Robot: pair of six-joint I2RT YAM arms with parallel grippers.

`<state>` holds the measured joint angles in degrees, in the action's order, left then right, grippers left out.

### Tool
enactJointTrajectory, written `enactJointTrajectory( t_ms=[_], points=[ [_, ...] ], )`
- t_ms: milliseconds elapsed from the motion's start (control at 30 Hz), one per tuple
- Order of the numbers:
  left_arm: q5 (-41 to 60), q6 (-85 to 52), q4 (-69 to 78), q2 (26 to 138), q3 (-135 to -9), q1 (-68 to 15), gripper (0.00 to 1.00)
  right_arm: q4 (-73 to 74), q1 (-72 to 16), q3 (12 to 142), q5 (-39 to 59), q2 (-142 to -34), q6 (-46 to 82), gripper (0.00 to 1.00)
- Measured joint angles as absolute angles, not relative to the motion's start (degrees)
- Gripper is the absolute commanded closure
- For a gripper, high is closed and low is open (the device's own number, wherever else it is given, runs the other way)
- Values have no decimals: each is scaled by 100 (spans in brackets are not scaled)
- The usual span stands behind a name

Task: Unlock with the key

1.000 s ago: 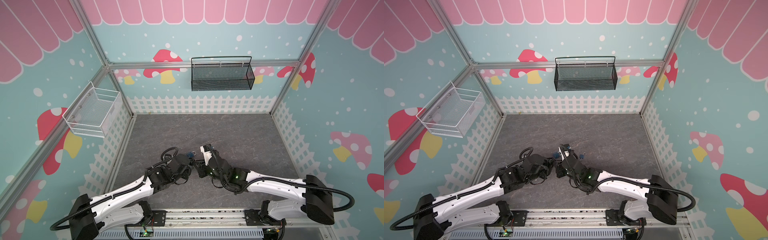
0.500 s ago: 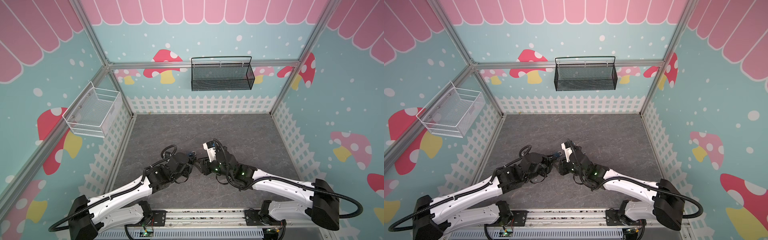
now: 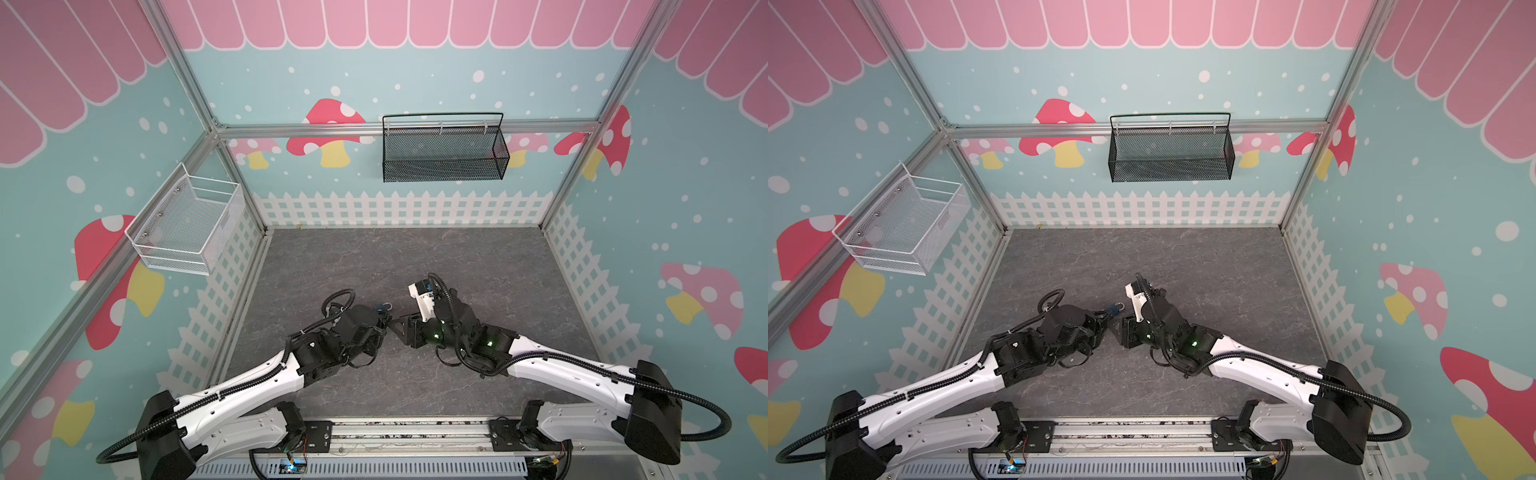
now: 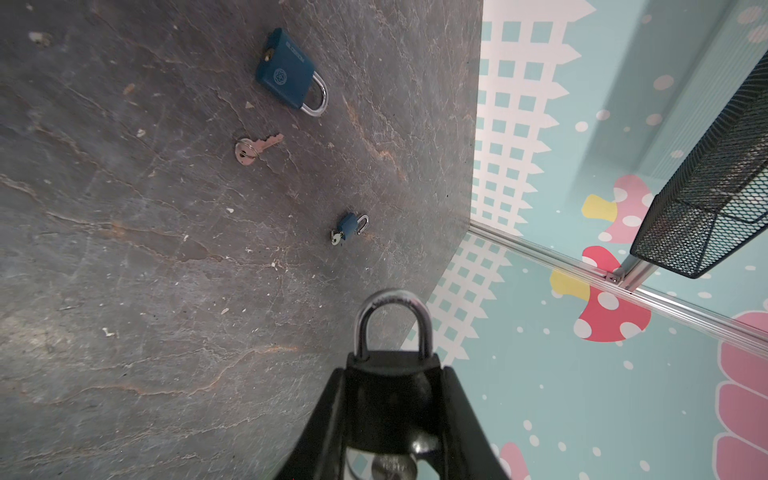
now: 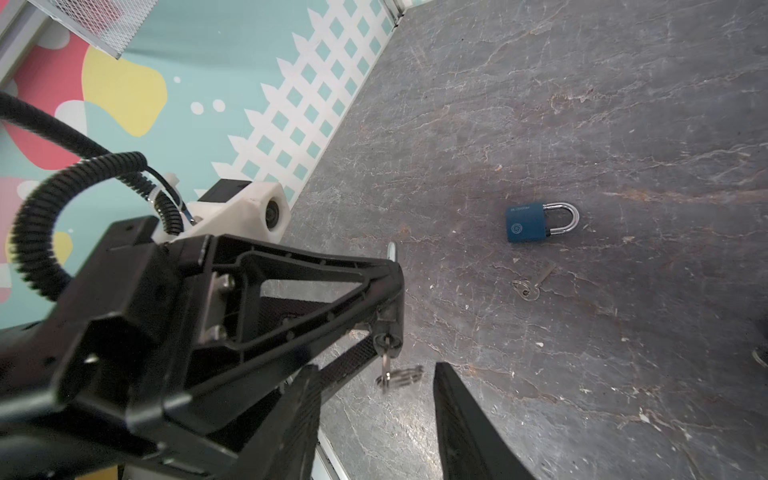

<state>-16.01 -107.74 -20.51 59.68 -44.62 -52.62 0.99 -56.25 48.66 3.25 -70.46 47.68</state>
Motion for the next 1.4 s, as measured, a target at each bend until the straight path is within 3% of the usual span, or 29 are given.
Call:
enactJointTrajectory(
  t_ms=[800,1167,1400],
  points=[
    [-1651,-10728,-2200,5968,-4504,-5260,100,27,-5527,5054,657,-7428,4633,91],
    [-1702,-10735,-2285,5968,-4504,-5260,100,89,-5496,5068,786,-7531,4886,100],
    [-1999,-10726,-1708,5961,-4338,-5264,100,412,-5284,5063,1039,-7559,5559,100]
  ],
)
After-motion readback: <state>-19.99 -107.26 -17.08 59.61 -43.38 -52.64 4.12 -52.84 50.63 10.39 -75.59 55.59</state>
